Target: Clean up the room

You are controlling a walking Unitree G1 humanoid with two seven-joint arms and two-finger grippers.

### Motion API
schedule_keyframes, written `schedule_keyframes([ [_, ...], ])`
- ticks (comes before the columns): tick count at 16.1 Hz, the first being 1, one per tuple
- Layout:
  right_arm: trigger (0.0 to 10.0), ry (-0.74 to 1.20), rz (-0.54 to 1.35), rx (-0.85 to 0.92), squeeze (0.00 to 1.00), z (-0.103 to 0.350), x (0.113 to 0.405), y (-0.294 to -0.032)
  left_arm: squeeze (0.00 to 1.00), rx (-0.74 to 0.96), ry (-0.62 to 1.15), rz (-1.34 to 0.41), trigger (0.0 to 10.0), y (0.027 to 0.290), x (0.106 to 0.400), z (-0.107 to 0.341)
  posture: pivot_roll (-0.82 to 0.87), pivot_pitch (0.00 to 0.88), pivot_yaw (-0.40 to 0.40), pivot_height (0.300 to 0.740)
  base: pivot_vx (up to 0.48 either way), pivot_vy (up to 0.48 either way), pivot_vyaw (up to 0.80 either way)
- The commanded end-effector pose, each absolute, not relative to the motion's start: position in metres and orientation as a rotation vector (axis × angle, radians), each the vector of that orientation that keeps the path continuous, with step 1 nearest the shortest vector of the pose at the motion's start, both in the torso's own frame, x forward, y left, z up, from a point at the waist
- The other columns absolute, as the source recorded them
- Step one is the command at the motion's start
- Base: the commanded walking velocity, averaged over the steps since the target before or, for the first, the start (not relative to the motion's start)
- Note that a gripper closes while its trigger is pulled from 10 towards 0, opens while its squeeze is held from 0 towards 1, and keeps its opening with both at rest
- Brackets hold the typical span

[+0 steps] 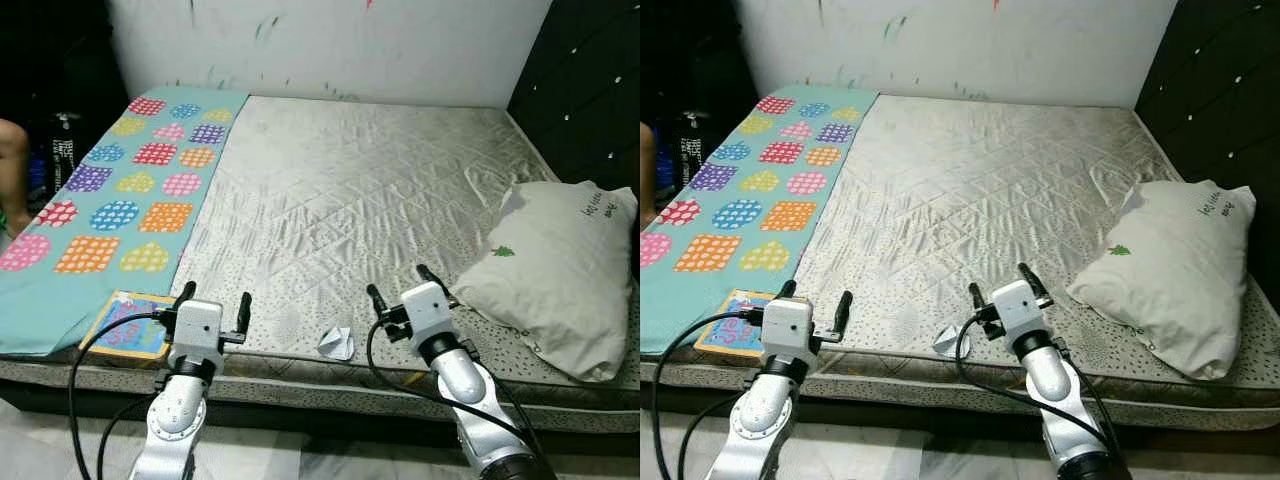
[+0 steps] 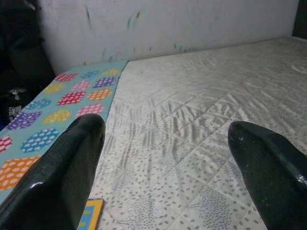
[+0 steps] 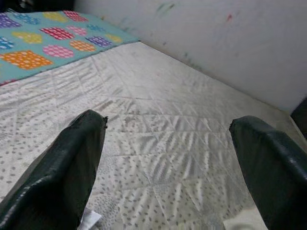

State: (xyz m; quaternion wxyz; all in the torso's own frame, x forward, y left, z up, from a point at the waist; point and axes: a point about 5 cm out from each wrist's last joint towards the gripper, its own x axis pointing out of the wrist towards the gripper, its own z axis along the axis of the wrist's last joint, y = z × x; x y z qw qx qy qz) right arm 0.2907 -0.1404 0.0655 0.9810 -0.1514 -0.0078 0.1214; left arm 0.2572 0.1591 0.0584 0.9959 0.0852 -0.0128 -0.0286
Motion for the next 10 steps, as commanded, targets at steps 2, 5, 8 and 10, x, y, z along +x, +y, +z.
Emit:
schedule_keyframes([
  [2,10.0,0.019,0.230,-0.232,0.00,0.069,0.296,-0.140,0.00,0.187,-0.017,-0.100,10.0,0.155,0.259,0.057,0.06,0.027,-0.032,0.740,0.000,0.000,0.00],
  [5,10.0,-0.016,0.263,-0.228,0.00,0.074,0.294,-0.131,0.00,0.191,-0.037,-0.106,10.0,0.156,0.267,0.065,0.06,0.026,-0.022,0.740,0.000,0.000,0.00],
  [8,10.0,0.023,0.232,-0.188,0.00,0.073,0.293,-0.142,0.00,0.201,-0.046,-0.106,10.0,0.161,0.265,0.069,0.07,0.034,-0.027,0.740,0.000,0.000,0.00],
  [10,10.0,0.025,0.192,-0.167,0.00,0.073,0.292,-0.151,0.00,0.209,-0.036,-0.111,10.0,0.164,0.259,0.067,0.09,0.034,-0.032,0.740,0.000,0.000,0.00],
])
